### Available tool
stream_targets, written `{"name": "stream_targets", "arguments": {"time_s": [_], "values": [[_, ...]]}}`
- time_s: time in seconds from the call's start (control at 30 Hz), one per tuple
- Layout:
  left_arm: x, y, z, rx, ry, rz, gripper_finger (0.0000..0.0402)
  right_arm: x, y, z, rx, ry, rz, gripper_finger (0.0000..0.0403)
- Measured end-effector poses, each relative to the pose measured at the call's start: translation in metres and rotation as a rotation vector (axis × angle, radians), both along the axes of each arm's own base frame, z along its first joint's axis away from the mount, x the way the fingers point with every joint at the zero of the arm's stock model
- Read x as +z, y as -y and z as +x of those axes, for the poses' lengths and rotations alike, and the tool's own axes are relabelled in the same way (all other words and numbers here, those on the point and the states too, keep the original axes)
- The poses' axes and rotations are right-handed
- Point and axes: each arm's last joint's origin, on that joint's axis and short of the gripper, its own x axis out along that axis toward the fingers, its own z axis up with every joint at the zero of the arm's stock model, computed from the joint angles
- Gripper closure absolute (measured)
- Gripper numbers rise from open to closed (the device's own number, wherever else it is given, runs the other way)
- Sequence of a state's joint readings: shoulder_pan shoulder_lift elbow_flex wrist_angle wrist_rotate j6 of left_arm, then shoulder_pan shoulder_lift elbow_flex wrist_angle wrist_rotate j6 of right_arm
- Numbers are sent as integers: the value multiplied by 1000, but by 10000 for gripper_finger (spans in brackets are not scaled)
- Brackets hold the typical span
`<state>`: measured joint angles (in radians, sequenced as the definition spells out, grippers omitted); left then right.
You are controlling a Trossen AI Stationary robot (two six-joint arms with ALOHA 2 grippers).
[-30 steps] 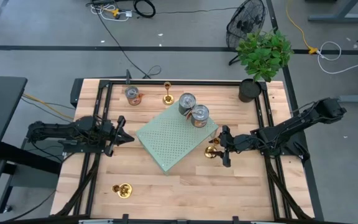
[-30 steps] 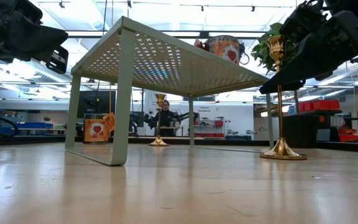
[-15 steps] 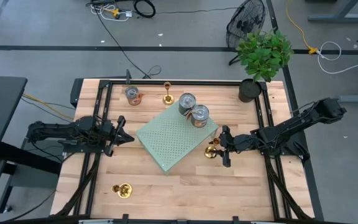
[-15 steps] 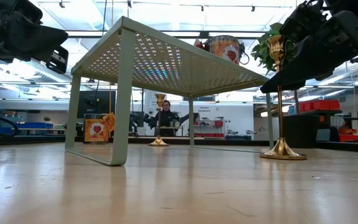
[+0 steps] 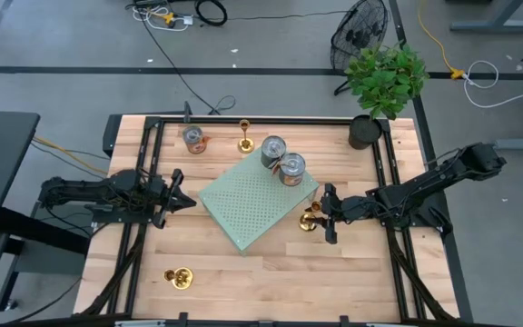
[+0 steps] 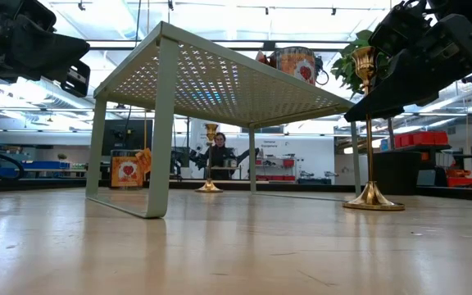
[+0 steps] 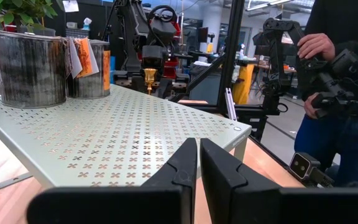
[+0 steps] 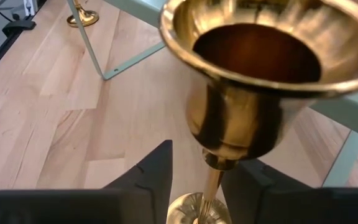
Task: Pick & Place candle stick holders
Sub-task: Put the middle gold candle holder on the shelf
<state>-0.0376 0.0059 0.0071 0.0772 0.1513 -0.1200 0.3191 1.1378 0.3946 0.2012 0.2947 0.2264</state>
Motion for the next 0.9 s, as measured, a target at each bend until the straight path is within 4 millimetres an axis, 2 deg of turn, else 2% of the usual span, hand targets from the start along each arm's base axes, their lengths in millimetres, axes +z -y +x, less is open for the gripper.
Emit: {"name": "stream_targets", "arguments": {"time_s": [0.9], "values": [[0,0,0,0,0,0,376,0,0,0,0,0,0,326]]}}
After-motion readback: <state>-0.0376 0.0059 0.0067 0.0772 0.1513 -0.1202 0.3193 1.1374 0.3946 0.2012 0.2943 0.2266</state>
